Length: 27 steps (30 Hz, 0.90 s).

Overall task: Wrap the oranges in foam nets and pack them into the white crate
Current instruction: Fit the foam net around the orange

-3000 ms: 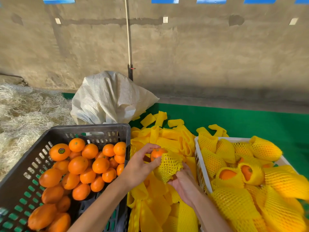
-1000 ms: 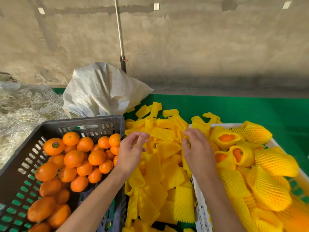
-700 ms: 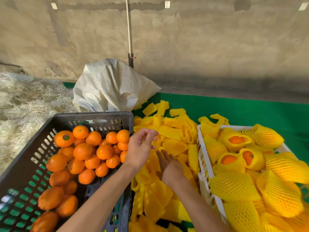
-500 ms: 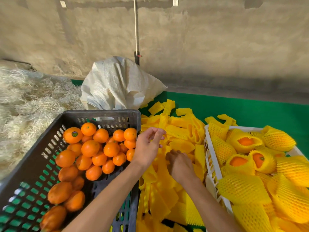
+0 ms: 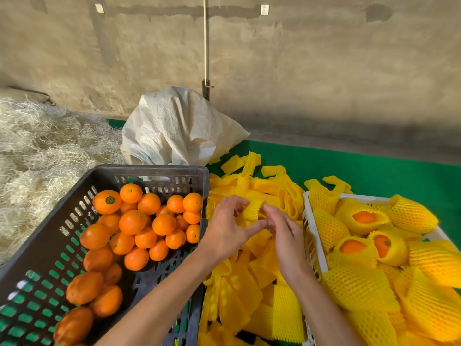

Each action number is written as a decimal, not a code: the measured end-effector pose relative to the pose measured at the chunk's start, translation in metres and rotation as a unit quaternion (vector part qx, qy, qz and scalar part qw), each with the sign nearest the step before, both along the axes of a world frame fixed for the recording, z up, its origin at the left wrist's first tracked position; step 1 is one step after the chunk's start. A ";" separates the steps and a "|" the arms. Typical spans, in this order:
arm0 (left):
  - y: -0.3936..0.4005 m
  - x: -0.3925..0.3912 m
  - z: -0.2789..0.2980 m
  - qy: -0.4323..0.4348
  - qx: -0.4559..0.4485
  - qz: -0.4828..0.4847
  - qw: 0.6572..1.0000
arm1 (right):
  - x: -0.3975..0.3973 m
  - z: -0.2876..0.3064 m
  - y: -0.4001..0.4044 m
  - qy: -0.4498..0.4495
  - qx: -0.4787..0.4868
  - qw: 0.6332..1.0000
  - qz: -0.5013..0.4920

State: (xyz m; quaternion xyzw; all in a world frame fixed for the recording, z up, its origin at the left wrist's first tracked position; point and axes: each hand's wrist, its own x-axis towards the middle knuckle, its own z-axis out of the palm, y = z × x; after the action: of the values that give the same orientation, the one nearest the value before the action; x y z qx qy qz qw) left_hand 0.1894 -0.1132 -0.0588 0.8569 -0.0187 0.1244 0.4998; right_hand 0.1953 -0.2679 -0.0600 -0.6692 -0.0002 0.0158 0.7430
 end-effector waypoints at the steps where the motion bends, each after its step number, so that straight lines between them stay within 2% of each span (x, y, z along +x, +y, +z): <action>1: -0.001 0.001 0.001 -0.011 0.006 0.009 1.000 | 0.000 -0.001 -0.001 -0.003 -0.017 1.000 0.007; 4: 0.000 0.000 0.006 -0.057 -0.019 0.021 0.998 | 0.002 -0.003 -0.001 -0.004 -0.025 1.000 0.002; 6: 0.000 -0.003 0.009 -0.082 0.014 -0.013 0.996 | 0.007 -0.003 0.000 0.070 0.088 0.993 -0.022; 8: -0.003 -0.006 0.006 -0.094 0.081 -0.068 0.990 | 0.012 -0.006 -0.002 0.149 0.224 0.962 -0.048; 11: -0.010 -0.006 0.002 -0.081 0.123 -0.116 0.982 | 0.017 -0.012 -0.004 0.194 0.312 0.929 -0.040; 15: -0.008 -0.004 0.002 -0.042 0.105 -0.132 0.985 | 0.016 -0.015 -0.002 0.219 0.336 0.914 -0.054; 18: -0.011 -0.006 -0.002 -0.034 0.165 -0.149 0.974 | 0.017 -0.016 -0.002 0.213 0.317 0.922 -0.062; 21: -0.012 -0.006 -0.004 -0.050 0.197 -0.138 0.969 | 0.018 -0.018 -0.002 0.219 0.335 0.915 -0.055; 24: -0.014 -0.008 -0.003 -0.032 0.162 -0.167 0.972 | 0.019 -0.018 -0.004 0.222 0.371 0.900 -0.057; 27: -0.017 -0.010 0.000 -0.023 0.132 -0.182 0.974 | 0.022 -0.018 -0.006 0.208 0.372 0.904 -0.023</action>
State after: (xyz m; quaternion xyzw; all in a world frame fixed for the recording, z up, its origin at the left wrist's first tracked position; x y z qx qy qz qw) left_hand 0.1796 -0.1298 -0.0593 0.8947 -0.2021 0.0470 0.3956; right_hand 0.2169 -0.2739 -0.0781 -0.3257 0.1636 0.1363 0.9212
